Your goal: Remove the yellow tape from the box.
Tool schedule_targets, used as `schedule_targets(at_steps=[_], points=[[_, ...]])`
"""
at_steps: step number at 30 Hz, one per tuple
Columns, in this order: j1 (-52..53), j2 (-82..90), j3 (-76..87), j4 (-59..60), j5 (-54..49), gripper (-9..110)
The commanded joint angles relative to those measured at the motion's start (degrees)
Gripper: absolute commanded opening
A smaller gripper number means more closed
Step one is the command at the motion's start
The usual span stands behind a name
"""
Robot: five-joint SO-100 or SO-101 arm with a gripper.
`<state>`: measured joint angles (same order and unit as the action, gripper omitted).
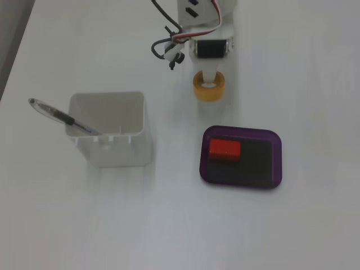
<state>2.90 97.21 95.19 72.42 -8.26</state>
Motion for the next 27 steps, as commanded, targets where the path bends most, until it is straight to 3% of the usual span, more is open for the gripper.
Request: schedule_targets(at_steps=[1,7,13,19,27], points=[[0.4,8.2,15.3,-9.2,-0.4,-1],[0.4,12.1,30.8,-20.5,-0.4,-1],[0.0,12.1,34.0,-24.3,-0.4,0],[-0.3,13.1,33.1,-22.3,-0.3,7],[-0.4,22.1,19.4,-7.0,0.4,13]])
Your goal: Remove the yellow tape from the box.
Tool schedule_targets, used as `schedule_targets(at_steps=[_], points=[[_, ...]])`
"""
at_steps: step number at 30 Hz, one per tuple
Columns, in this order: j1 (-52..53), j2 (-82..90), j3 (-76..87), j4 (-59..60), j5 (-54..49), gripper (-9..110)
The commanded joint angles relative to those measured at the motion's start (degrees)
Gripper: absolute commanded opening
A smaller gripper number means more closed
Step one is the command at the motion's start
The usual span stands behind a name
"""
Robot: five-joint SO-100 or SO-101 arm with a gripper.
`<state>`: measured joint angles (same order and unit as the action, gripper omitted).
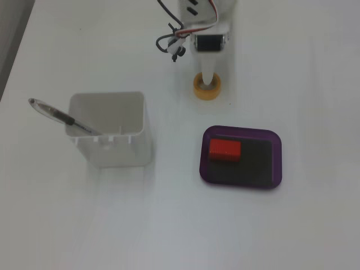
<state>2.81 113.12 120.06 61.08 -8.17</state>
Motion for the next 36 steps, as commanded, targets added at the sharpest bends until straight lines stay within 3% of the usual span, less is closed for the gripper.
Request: schedule_targets(at_steps=[1,9,14,21,26,36], points=[[-0.2,8.3,-6.4,5.6,0.3,13],[0.6,33.2,-2.8,12.5,0.4,14],[0.7,49.7,13.6,11.5,0.5,14],[0.7,71.6,42.5,0.7,1.0,14],[0.7,85.2,53.3,0.4,9.6,14],[0.2,82.1,55.9,0.4,12.6,8]])
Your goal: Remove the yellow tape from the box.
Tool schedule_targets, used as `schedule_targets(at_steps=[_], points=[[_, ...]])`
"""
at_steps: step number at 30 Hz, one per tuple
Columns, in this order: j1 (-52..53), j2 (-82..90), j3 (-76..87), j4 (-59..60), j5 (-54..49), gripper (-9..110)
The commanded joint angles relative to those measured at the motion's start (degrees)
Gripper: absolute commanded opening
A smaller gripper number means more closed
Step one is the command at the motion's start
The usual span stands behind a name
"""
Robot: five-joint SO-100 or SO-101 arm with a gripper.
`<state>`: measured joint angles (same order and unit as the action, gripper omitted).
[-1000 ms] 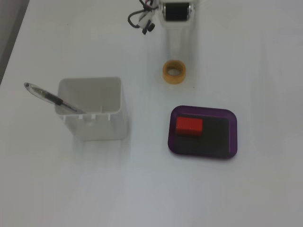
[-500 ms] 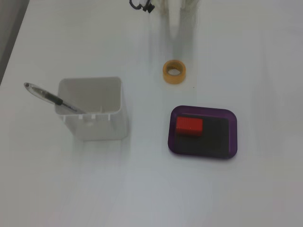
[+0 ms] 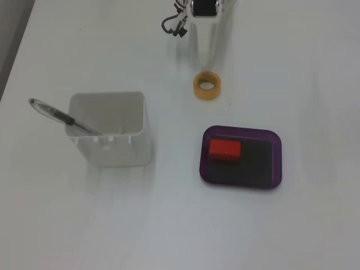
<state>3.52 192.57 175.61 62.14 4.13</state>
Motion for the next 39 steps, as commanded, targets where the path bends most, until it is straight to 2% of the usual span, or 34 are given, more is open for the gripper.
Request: schedule_targets(at_steps=[1,3,9,39], points=[[-0.4,2.6,0.4,-0.6,0.3,4],[-0.2,2.6,0.4,-0.6,0.4,-1],[-0.2,2.6,0.4,-0.6,0.0,4],[-0.2,2.6,0.4,-0.6,0.0,4]])
